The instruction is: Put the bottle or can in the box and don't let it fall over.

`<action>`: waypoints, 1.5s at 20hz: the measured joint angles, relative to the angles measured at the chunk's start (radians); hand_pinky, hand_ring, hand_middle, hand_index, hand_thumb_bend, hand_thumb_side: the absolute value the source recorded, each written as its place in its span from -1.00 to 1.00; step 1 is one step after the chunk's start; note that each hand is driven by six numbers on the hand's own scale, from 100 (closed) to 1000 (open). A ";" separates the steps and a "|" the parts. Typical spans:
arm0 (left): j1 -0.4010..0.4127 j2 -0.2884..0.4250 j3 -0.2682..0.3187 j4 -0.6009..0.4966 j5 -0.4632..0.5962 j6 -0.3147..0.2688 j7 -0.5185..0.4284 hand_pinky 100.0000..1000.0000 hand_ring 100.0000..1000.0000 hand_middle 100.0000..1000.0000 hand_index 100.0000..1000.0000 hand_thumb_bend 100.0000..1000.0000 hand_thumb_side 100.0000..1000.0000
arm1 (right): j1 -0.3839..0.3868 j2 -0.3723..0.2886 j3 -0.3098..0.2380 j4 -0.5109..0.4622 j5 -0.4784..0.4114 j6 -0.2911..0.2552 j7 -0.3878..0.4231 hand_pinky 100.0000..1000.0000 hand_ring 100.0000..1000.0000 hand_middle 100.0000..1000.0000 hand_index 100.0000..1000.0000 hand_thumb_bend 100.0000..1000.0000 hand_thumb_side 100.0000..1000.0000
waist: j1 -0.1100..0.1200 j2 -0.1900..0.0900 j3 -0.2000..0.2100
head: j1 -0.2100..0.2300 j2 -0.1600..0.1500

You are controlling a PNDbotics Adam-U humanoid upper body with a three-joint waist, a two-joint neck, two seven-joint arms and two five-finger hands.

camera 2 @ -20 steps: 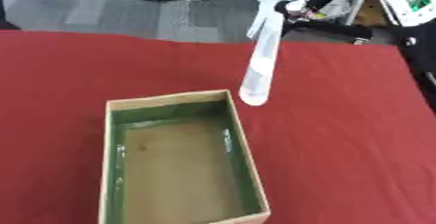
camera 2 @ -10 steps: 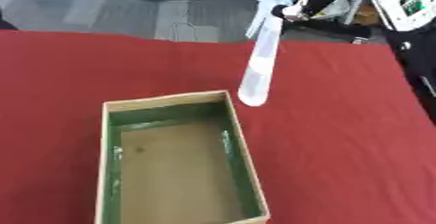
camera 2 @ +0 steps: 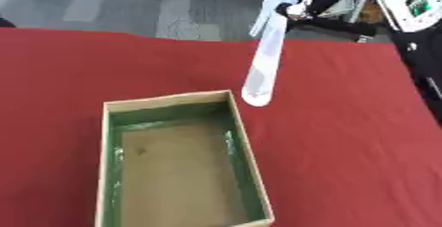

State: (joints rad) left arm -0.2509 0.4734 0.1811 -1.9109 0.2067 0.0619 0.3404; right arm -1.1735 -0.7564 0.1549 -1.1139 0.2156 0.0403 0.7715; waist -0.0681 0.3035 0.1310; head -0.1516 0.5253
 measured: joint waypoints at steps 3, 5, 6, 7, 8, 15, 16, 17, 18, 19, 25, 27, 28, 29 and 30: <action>0.000 0.000 0.000 0.000 -0.001 0.001 0.000 0.16 0.32 0.44 0.37 -1.00 0.27 | 0.004 -0.006 0.000 -0.007 -0.010 0.005 -0.002 0.66 0.59 0.49 0.60 -0.90 -1.00 | 0.000 0.003 0.000 | 0.000 -0.001; 0.000 0.000 0.000 0.000 -0.001 0.002 0.001 0.16 0.32 0.44 0.37 -1.00 0.28 | 0.004 -0.006 0.000 -0.010 -0.015 0.009 -0.004 0.66 0.58 0.49 0.60 -0.97 -1.00 | -0.001 0.005 0.000 | 0.000 -0.001; 0.000 0.000 0.000 0.000 -0.002 0.002 0.001 0.16 0.32 0.44 0.37 -1.00 0.28 | 0.004 -0.006 0.000 -0.011 -0.018 0.011 -0.006 0.66 0.58 0.49 0.60 -0.98 -1.00 | -0.001 0.005 0.000 | 0.000 -0.001; 0.000 0.000 0.000 0.000 -0.002 0.003 0.001 0.16 0.32 0.44 0.37 -1.00 0.28 | 0.004 -0.006 0.000 -0.011 -0.019 0.013 -0.008 0.66 0.58 0.48 0.58 -1.00 -1.00 | -0.002 0.005 0.000 | 0.000 -0.001; 0.000 0.000 0.000 0.000 -0.002 0.003 0.000 0.16 0.32 0.44 0.37 -1.00 0.28 | 0.004 -0.006 0.000 -0.011 -0.019 0.015 -0.009 0.66 0.57 0.48 0.58 -1.00 -1.00 | -0.002 0.005 0.000 | 0.000 -0.002; -0.002 -0.001 0.000 0.000 -0.004 0.004 0.000 0.16 0.32 0.44 0.36 -1.00 0.28 | 0.004 -0.006 0.000 -0.011 -0.026 0.024 -0.011 0.64 0.52 0.46 0.53 -1.00 -1.00 | -0.002 0.008 0.000 | -0.005 -0.002; -0.002 -0.001 0.000 0.000 -0.004 0.004 0.000 0.16 0.32 0.44 0.36 -1.00 0.28 | 0.004 -0.006 0.000 -0.011 -0.026 0.024 -0.011 0.64 0.52 0.46 0.53 -1.00 -1.00 | -0.002 0.009 0.000 | -0.006 -0.002; -0.002 -0.001 0.000 0.000 -0.004 0.004 0.000 0.16 0.32 0.44 0.36 -1.00 0.28 | 0.004 -0.006 0.000 -0.011 -0.026 0.024 -0.011 0.64 0.52 0.46 0.53 -1.00 -1.00 | -0.002 0.010 0.000 | -0.006 -0.002; -0.002 -0.001 0.000 0.000 -0.004 0.004 0.000 0.16 0.32 0.44 0.36 -1.00 0.28 | 0.004 -0.006 0.000 -0.011 -0.026 0.024 -0.011 0.64 0.52 0.46 0.53 -1.00 -1.00 | -0.002 0.010 0.000 | -0.008 -0.002; -0.002 -0.001 0.000 0.000 -0.004 0.004 0.000 0.16 0.32 0.44 0.36 -1.00 0.29 | 0.004 -0.006 0.000 -0.011 -0.026 0.024 -0.011 0.63 0.44 0.41 0.50 -1.00 -1.00 | -0.002 0.011 0.000 | -0.009 -0.002; -0.002 -0.001 0.000 0.000 -0.004 0.005 0.001 0.16 0.32 0.44 0.36 -1.00 0.29 | 0.004 -0.006 0.006 -0.017 -0.040 0.023 0.002 0.59 0.27 0.24 0.36 -1.00 -1.00 | -0.003 0.011 0.000 | -0.009 -0.001; -0.002 -0.001 0.000 0.000 -0.004 0.005 0.002 0.16 0.32 0.44 0.36 -1.00 0.30 | 0.004 -0.006 0.006 -0.018 -0.046 0.021 0.006 0.58 0.23 0.20 0.33 -1.00 -1.00 | -0.003 0.011 0.000 | -0.009 -0.001; -0.002 -0.001 0.000 0.000 -0.004 0.006 0.002 0.16 0.32 0.44 0.36 -1.00 0.30 | 0.004 -0.006 0.006 -0.019 -0.047 0.021 0.006 0.58 0.23 0.19 0.33 -1.00 -1.00 | -0.003 0.011 0.000 | -0.009 -0.001; -0.002 -0.001 0.000 0.000 -0.004 0.006 0.002 0.17 0.32 0.44 0.36 -1.00 0.30 | 0.004 -0.006 0.006 -0.020 -0.050 0.020 0.007 0.56 0.17 0.14 0.28 -1.00 -1.00 | -0.003 0.011 -0.001 | -0.009 -0.001; -0.002 -0.001 0.000 0.000 -0.004 0.006 0.002 0.17 0.32 0.44 0.36 -1.00 0.30 | 0.004 -0.006 0.006 -0.020 -0.053 0.020 0.007 0.56 0.16 0.13 0.27 -1.00 -1.00 | -0.003 0.011 -0.001 | -0.009 -0.001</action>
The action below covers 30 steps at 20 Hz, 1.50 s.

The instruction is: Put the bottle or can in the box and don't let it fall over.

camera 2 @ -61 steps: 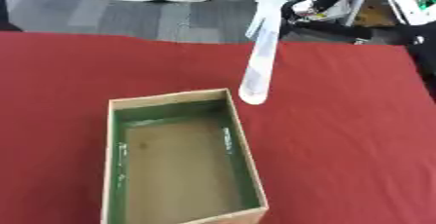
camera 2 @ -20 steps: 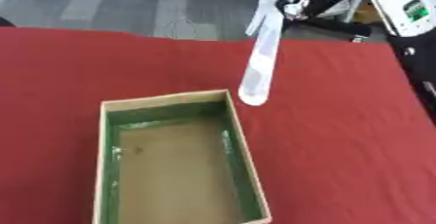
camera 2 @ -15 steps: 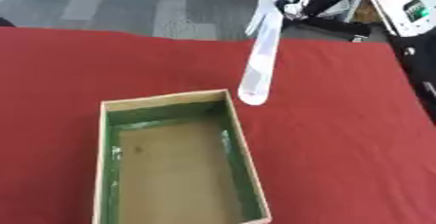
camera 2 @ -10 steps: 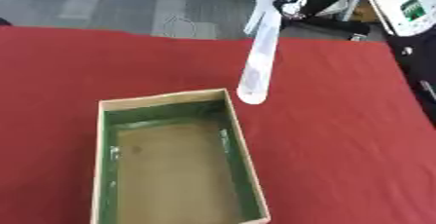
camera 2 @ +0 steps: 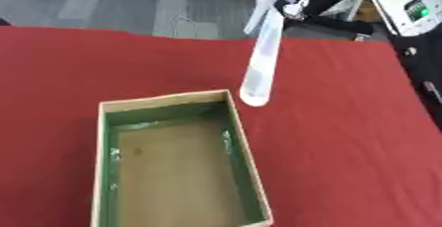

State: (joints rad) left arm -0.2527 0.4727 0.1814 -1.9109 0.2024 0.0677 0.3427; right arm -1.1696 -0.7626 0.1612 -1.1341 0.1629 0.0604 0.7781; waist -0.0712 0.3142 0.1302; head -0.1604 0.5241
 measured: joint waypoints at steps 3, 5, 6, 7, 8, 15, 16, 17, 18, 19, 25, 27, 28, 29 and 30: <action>0.000 0.000 0.000 0.000 0.000 0.000 0.000 0.17 0.32 0.44 0.36 -1.00 0.30 | 0.000 0.000 0.000 -0.001 -0.010 0.000 -0.001 0.56 0.14 0.11 0.25 -1.00 -1.00 | 0.000 0.000 0.000 | 0.000 0.000; 0.000 0.000 0.000 0.000 0.000 0.001 0.001 0.17 0.32 0.44 0.36 -1.00 0.30 | 0.000 0.000 0.000 -0.003 -0.018 -0.001 -0.003 0.54 0.11 0.07 0.22 -1.00 -1.00 | -0.001 0.000 -0.001 | 0.000 0.000; 0.001 -0.001 0.000 0.000 0.000 0.001 0.001 0.17 0.32 0.44 0.36 -1.00 0.30 | 0.000 0.000 0.000 -0.003 -0.021 -0.001 -0.004 0.54 0.11 0.06 0.21 -1.00 -1.00 | -0.001 0.000 -0.002 | 0.000 0.001; 0.001 -0.001 0.000 0.000 0.000 0.001 0.001 0.17 0.32 0.44 0.36 -1.00 0.30 | 0.000 0.000 0.000 -0.003 -0.025 -0.002 -0.005 0.54 0.10 0.06 0.21 -1.00 -1.00 | -0.002 0.000 -0.003 | 0.000 0.001; 0.002 -0.001 0.000 0.000 0.000 0.002 0.002 0.17 0.32 0.44 0.36 -1.00 0.31 | 0.000 0.000 0.000 -0.004 -0.028 -0.002 -0.006 0.53 0.08 0.03 0.18 -1.00 -1.00 | -0.002 0.000 -0.004 | 0.000 0.001; 0.005 -0.008 0.000 0.000 0.000 0.002 0.002 0.17 0.32 0.44 0.36 -1.00 0.31 | 0.000 0.000 0.002 -0.009 -0.040 -0.007 -0.010 0.48 -0.05 -0.10 0.04 -1.00 -1.00 | -0.003 0.000 -0.006 | 0.000 0.002; 0.005 -0.008 0.001 0.000 0.000 0.002 0.002 0.17 0.32 0.44 0.36 -1.00 0.31 | 0.000 0.000 0.004 -0.009 -0.043 -0.009 -0.009 0.46 -0.07 -0.12 0.02 -1.00 -1.00 | -0.003 0.000 -0.006 | 0.000 0.002; 0.005 -0.008 0.001 0.000 0.000 0.002 0.003 0.17 0.32 0.44 0.36 -1.00 0.31 | 0.000 0.000 0.006 -0.010 -0.045 -0.011 -0.007 0.45 -0.08 -0.13 0.01 -1.00 -1.00 | -0.003 0.000 -0.006 | 0.000 0.002; 0.005 -0.008 0.001 0.000 0.000 0.002 0.003 0.17 0.32 0.44 0.36 -1.00 0.31 | 0.000 0.000 0.006 -0.010 -0.046 -0.013 -0.005 0.44 -0.10 -0.15 -0.01 -1.00 -1.00 | -0.003 0.000 -0.006 | 0.000 0.002; 0.005 -0.008 0.001 0.000 0.000 0.003 0.003 0.17 0.32 0.44 0.36 -1.00 0.31 | 0.000 0.000 0.006 -0.010 -0.048 -0.015 -0.004 0.44 -0.10 -0.15 -0.01 -1.00 -1.00 | -0.003 0.000 -0.006 | 0.000 0.002; 0.006 -0.009 0.001 0.000 0.000 0.003 0.003 0.17 0.32 0.44 0.35 -1.00 0.31 | 0.000 0.000 0.007 -0.017 -0.053 -0.022 -0.005 0.36 -0.23 -0.29 -0.14 -1.00 -1.00 | -0.004 -0.001 -0.006 | 0.000 0.002; 0.006 -0.009 0.002 0.000 0.000 0.003 0.003 0.17 0.32 0.44 0.35 -1.00 0.31 | 0.000 0.000 0.007 -0.019 -0.053 -0.025 -0.008 0.34 -0.25 -0.31 -0.16 -1.00 -1.00 | -0.004 -0.001 -0.006 | 0.000 0.002; 0.006 -0.009 0.002 0.000 0.000 0.003 0.003 0.17 0.32 0.44 0.35 -1.00 0.31 | 0.000 0.000 0.007 -0.020 -0.053 -0.026 -0.010 0.33 -0.27 -0.33 -0.18 -1.00 -1.00 | -0.005 -0.001 -0.006 | 0.000 0.002; 0.006 -0.009 0.003 0.000 0.000 0.003 0.003 0.17 0.32 0.44 0.35 -1.00 0.31 | 0.000 0.000 0.009 -0.022 -0.053 -0.026 -0.012 0.32 -0.28 -0.33 -0.18 -1.00 -1.00 | -0.005 -0.001 -0.006 | 0.000 0.002; 0.006 -0.009 0.004 0.000 0.000 0.003 0.004 0.17 0.32 0.44 0.35 -1.00 0.31 | 0.001 0.000 0.010 -0.022 -0.053 -0.026 -0.014 0.31 -0.28 -0.34 -0.19 -1.00 -1.00 | -0.005 -0.002 -0.006 | 0.000 0.002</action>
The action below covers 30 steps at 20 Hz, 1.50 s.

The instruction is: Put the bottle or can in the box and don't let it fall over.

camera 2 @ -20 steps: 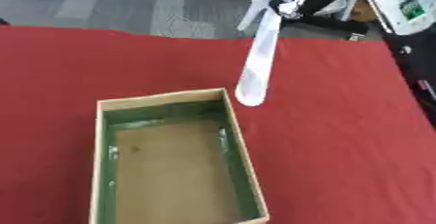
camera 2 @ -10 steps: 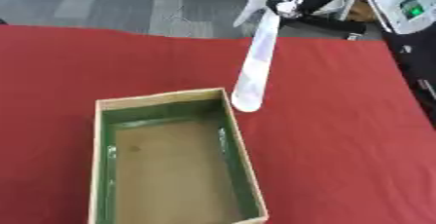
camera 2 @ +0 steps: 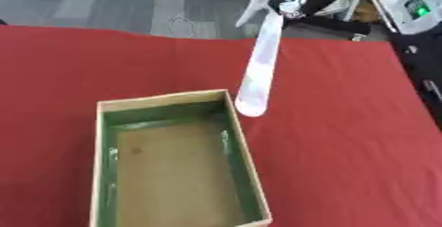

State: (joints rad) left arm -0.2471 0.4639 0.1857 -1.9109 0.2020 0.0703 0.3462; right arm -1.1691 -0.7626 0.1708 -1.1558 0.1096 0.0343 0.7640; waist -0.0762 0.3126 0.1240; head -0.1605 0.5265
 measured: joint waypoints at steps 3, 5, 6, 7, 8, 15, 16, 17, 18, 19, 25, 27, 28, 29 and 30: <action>0.000 0.000 0.002 0.000 0.000 0.000 0.002 0.17 0.31 0.43 0.35 -1.00 0.31 | 0.000 0.000 0.002 -0.001 0.000 -0.001 -0.007 0.29 -0.31 -0.37 -0.22 -1.00 -1.00 | 0.000 0.000 -0.001 | 0.000 0.005; 0.000 0.000 0.002 0.000 0.000 0.000 0.002 0.17 0.31 0.43 0.35 -1.00 0.31 | 0.000 0.000 0.002 -0.003 0.000 -0.002 -0.013 0.28 -0.32 -0.38 -0.22 -1.00 -1.00 | 0.000 -0.001 -0.002 | 0.000 0.008; 0.000 0.000 0.002 0.000 0.000 0.000 0.003 0.17 0.31 0.43 0.35 -1.00 0.31 | 0.000 0.000 0.002 -0.006 0.000 -0.001 -0.016 0.28 -0.32 -0.38 -0.23 -1.00 -1.00 | 0.000 -0.001 -0.002 | 0.000 0.008; 0.000 0.000 0.002 0.000 0.000 0.000 0.003 0.17 0.31 0.43 0.35 -1.00 0.31 | 0.000 0.000 0.002 -0.006 0.000 -0.001 -0.019 0.28 -0.32 -0.38 -0.23 -1.00 -1.00 | 0.000 -0.002 -0.003 | 0.000 0.008; 0.000 0.000 0.002 0.000 0.000 0.000 0.003 0.17 0.31 0.43 0.35 -1.00 0.30 | 0.000 0.000 0.002 -0.006 0.000 -0.002 -0.021 0.28 -0.32 -0.38 -0.23 -1.00 -1.00 | 0.000 -0.003 -0.004 | 0.000 0.008; 0.002 0.000 0.003 0.000 0.000 0.001 0.005 0.18 0.31 0.43 0.35 -1.00 0.30 | 0.000 0.000 0.002 -0.020 -0.001 0.000 -0.036 0.26 -0.34 -0.40 -0.25 -1.00 -1.00 | -0.001 -0.017 -0.011 | 0.004 0.017; 0.002 0.000 0.003 0.000 0.000 0.001 0.005 0.18 0.31 0.43 0.35 -1.00 0.30 | 0.000 0.000 0.002 -0.024 -0.001 0.000 -0.039 0.26 -0.34 -0.40 -0.25 -1.00 -1.00 | -0.001 -0.020 -0.013 | 0.004 0.018; 0.002 0.000 0.003 0.000 0.000 0.001 0.005 0.18 0.31 0.43 0.35 -1.00 0.30 | 0.000 -0.001 0.002 -0.027 -0.001 0.001 -0.041 0.26 -0.34 -0.40 -0.25 -1.00 -1.00 | -0.001 -0.022 -0.013 | 0.005 0.019; 0.002 0.000 0.003 0.000 0.000 0.001 0.005 0.18 0.31 0.43 0.35 -1.00 0.30 | 0.000 -0.002 0.002 -0.031 -0.001 0.001 -0.043 0.26 -0.34 -0.40 -0.25 -1.00 -1.00 | -0.001 -0.025 -0.013 | 0.005 0.022; 0.003 0.000 0.003 0.000 0.000 0.001 0.005 0.18 0.31 0.43 0.35 -1.00 0.30 | 0.000 -0.002 0.002 -0.033 -0.001 0.001 -0.046 0.26 -0.34 -0.40 -0.25 -1.00 -1.00 | -0.001 -0.029 -0.014 | 0.005 0.025; 0.009 0.000 0.003 0.000 0.000 0.000 0.007 0.18 0.31 0.43 0.35 -1.00 0.29 | -0.002 -0.012 -0.007 -0.069 -0.023 0.001 -0.069 0.25 -0.35 -0.40 -0.26 -1.00 -1.00 | -0.001 -0.044 -0.023 | 0.018 0.035; 0.009 0.000 0.003 0.000 0.000 0.000 0.008 0.18 0.31 0.43 0.35 -1.00 0.29 | -0.002 -0.019 -0.007 -0.096 -0.037 0.001 -0.076 0.26 -0.35 -0.40 -0.26 -1.00 -1.00 | -0.001 -0.049 -0.027 | 0.023 0.041; 0.010 0.000 0.003 0.000 0.000 0.000 0.008 0.18 0.31 0.43 0.35 -1.00 0.29 | -0.002 -0.021 -0.007 -0.113 -0.046 0.001 -0.079 0.26 -0.35 -0.40 -0.26 -1.00 -1.00 | -0.001 -0.051 -0.028 | 0.027 0.043; 0.010 0.000 0.003 0.000 0.000 0.000 0.008 0.18 0.31 0.43 0.35 -1.00 0.28 | -0.002 -0.025 -0.007 -0.130 -0.054 0.002 -0.080 0.25 -0.35 -0.40 -0.26 -0.99 -1.00 | -0.001 -0.053 -0.029 | 0.029 0.045; 0.011 0.000 0.003 0.000 0.000 0.000 0.008 0.18 0.31 0.43 0.35 -1.00 0.28 | -0.001 -0.028 -0.007 -0.146 -0.063 0.003 -0.082 0.25 -0.35 -0.40 -0.26 -0.99 -1.00 | -0.001 -0.056 -0.030 | 0.032 0.049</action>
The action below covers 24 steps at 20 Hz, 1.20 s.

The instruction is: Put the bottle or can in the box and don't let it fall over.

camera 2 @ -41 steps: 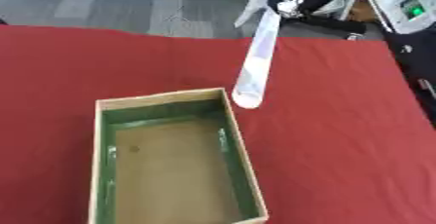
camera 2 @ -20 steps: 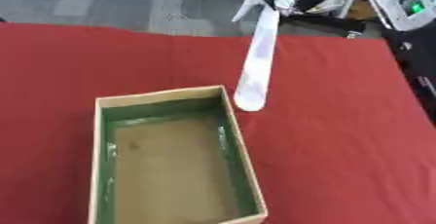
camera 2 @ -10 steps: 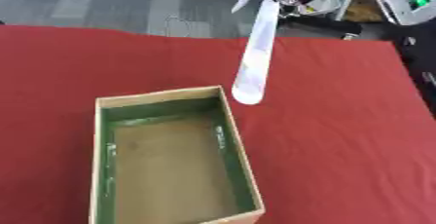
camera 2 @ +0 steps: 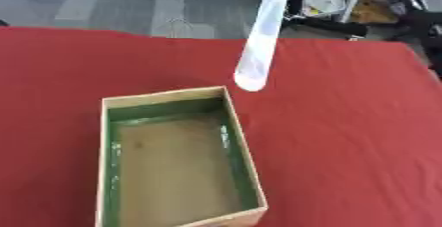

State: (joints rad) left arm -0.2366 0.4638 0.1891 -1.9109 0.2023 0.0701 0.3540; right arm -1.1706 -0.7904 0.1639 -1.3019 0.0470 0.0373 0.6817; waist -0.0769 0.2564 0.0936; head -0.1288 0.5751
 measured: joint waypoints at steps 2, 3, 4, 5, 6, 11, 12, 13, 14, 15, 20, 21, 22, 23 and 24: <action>0.000 0.000 0.000 0.000 0.000 0.000 0.000 0.18 0.31 0.43 0.35 -1.00 0.27 | 0.000 -0.003 0.002 -0.036 -0.018 0.003 -0.003 0.25 -0.35 -0.40 -0.26 -0.99 -1.00 | 0.000 -0.009 -0.003 | 0.004 0.007; 0.000 0.000 0.000 0.000 0.001 0.000 0.000 0.18 0.31 0.43 0.35 -1.00 0.29 | 0.000 -0.005 0.004 -0.053 -0.028 0.006 -0.003 0.26 -0.35 -0.40 -0.26 -0.95 -1.00 | 0.000 -0.016 -0.004 | 0.005 0.011; 0.000 0.000 0.000 0.000 0.001 0.000 0.000 0.18 0.31 0.43 0.35 -1.00 0.27 | 0.000 -0.007 0.005 -0.071 -0.040 0.008 -0.003 0.26 -0.35 -0.40 -0.26 -0.98 -1.00 | 0.000 -0.023 -0.005 | 0.007 0.015; 0.000 0.000 0.000 0.000 0.001 0.000 0.000 0.18 0.31 0.43 0.35 -1.00 0.26 | 0.000 -0.008 0.008 -0.089 -0.050 0.011 -0.002 0.26 -0.35 -0.40 -0.26 -0.97 -1.00 | 0.000 -0.029 -0.007 | 0.009 0.019; 0.000 0.000 0.000 0.000 0.002 0.000 0.000 0.18 0.31 0.43 0.35 -1.00 0.26 | 0.000 -0.008 0.011 -0.106 -0.060 0.014 -0.001 0.25 -0.35 -0.40 -0.26 -0.97 -1.00 | 0.000 -0.034 -0.007 | 0.010 0.022; 0.000 0.000 0.000 0.000 0.008 0.000 0.000 0.19 0.31 0.42 0.35 -1.00 0.24 | -0.003 -0.008 0.030 -0.180 -0.105 0.032 0.007 0.26 -0.35 -0.40 -0.26 -0.96 -1.00 | 0.001 -0.052 -0.024 | 0.012 0.036; 0.000 0.000 0.000 0.000 0.009 0.000 0.000 0.19 0.31 0.42 0.35 -1.00 0.24 | -0.003 -0.008 0.034 -0.196 -0.112 0.035 0.009 0.26 -0.35 -0.40 -0.26 -0.96 -1.00 | 0.001 -0.055 -0.028 | 0.011 0.038; 0.000 0.000 0.000 0.000 0.009 0.000 0.000 0.19 0.31 0.42 0.35 -1.00 0.23 | -0.003 -0.008 0.038 -0.213 -0.118 0.038 0.012 0.26 -0.35 -0.40 -0.26 -0.96 -1.00 | 0.003 -0.057 -0.031 | 0.011 0.038; 0.000 0.000 0.000 0.000 0.010 0.000 0.000 0.19 0.31 0.42 0.35 -1.00 0.23 | -0.002 -0.008 0.041 -0.230 -0.124 0.040 0.013 0.26 -0.35 -0.40 -0.26 -0.96 -1.00 | 0.005 -0.058 -0.032 | 0.011 0.039; 0.000 0.000 0.000 0.000 0.010 0.000 0.000 0.19 0.31 0.42 0.35 -1.00 0.23 | -0.001 -0.008 0.044 -0.246 -0.131 0.043 0.015 0.26 -0.35 -0.40 -0.26 -0.96 -1.00 | 0.007 -0.060 -0.032 | 0.011 0.039; 0.000 0.000 0.000 0.000 0.014 -0.001 -0.001 0.19 0.32 0.42 0.35 -1.00 0.22 | 0.014 -0.006 0.062 -0.328 -0.161 0.055 0.015 0.25 -0.35 -0.40 -0.26 -0.94 -1.00 | 0.009 -0.069 -0.028 | 0.006 0.047; 0.000 0.000 0.000 0.000 0.015 -0.001 -0.001 0.19 0.32 0.42 0.35 -1.00 0.22 | 0.020 -0.006 0.067 -0.345 -0.165 0.060 0.014 0.25 -0.34 -0.40 -0.26 -0.94 -1.00 | 0.009 -0.069 -0.026 | 0.005 0.047; 0.000 0.000 0.000 0.000 0.016 -0.001 -0.001 0.19 0.33 0.42 0.35 -1.00 0.22 | 0.024 -0.004 0.072 -0.360 -0.168 0.063 0.013 0.25 -0.34 -0.40 -0.26 -0.94 -1.00 | 0.009 -0.070 -0.024 | 0.004 0.048; 0.000 0.000 0.000 0.000 0.017 -0.001 -0.001 0.19 0.33 0.42 0.35 -1.00 0.22 | 0.029 -0.001 0.077 -0.374 -0.170 0.068 0.011 0.25 -0.34 -0.39 -0.26 -0.94 -1.00 | 0.009 -0.070 -0.024 | 0.004 0.048; 0.000 0.000 0.000 0.000 0.017 -0.001 -0.001 0.19 0.33 0.42 0.35 -1.00 0.22 | 0.032 0.003 0.082 -0.388 -0.171 0.074 0.009 0.25 -0.34 -0.39 -0.26 -0.94 -1.00 | 0.010 -0.070 -0.023 | 0.004 0.049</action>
State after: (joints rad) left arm -0.2367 0.4638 0.1887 -1.9109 0.2196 0.0692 0.3531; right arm -1.1385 -0.7873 0.2459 -1.6903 -0.1244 0.1109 0.6902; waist -0.0669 0.1860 0.0707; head -0.1252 0.6238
